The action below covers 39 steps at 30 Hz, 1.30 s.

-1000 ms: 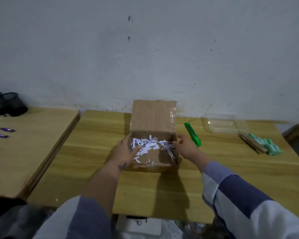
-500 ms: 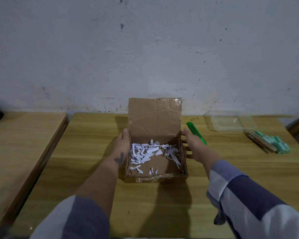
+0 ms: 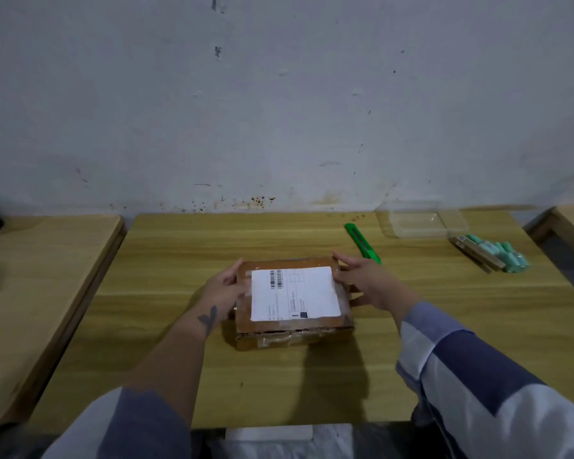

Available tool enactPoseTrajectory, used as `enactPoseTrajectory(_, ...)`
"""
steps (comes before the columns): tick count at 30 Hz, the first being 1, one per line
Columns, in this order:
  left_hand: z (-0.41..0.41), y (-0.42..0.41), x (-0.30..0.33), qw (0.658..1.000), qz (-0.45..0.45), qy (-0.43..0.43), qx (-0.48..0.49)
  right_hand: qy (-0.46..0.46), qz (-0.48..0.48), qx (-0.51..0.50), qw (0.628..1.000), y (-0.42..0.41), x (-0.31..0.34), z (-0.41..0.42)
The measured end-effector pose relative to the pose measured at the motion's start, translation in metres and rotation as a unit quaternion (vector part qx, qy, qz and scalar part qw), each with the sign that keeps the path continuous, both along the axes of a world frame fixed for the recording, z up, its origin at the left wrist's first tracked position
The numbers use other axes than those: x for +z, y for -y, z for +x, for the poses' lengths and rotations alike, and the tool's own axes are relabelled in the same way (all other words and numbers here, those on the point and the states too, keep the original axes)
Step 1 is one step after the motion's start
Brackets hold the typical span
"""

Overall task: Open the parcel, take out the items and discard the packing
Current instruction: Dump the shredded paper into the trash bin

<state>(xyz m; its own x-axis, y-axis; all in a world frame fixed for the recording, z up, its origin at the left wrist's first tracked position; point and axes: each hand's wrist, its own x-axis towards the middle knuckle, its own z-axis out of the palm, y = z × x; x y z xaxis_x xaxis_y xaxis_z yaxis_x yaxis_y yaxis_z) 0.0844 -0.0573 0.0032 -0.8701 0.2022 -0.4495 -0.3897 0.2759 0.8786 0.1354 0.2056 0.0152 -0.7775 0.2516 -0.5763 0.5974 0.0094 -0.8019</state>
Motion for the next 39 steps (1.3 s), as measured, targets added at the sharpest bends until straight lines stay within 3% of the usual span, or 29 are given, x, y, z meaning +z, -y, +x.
enactPoseTrajectory(3,0.010,-0.009,0.002,0.997,-0.037,-0.068,-0.019,-0.041,0.057,-0.013,0.997,0.001,-0.010,0.011)
enactPoseTrajectory(10,0.043,-0.072,0.026,0.990,-0.061,-0.115,-0.060,-0.074,0.058,-0.106,0.990,-0.046,0.001,0.070)
enactPoseTrajectory(20,0.168,-0.255,0.031,0.963,-0.041,-0.156,-0.214,-0.052,0.102,-0.238,0.964,-0.203,0.012,0.260)
enactPoseTrajectory(30,0.348,-0.416,0.005,0.960,0.009,-0.068,-0.273,-0.014,0.143,-0.303,0.942,-0.314,0.010,0.470)
enactPoseTrajectory(34,0.392,-0.447,-0.017,0.953,-0.013,-0.036,-0.301,0.006,0.179,-0.313,0.933,-0.336,-0.019,0.521)
enactPoseTrajectory(39,0.408,-0.453,-0.080,0.939,-0.080,-0.011,-0.333,0.050,0.151,-0.320,0.934,-0.339,-0.081,0.546)
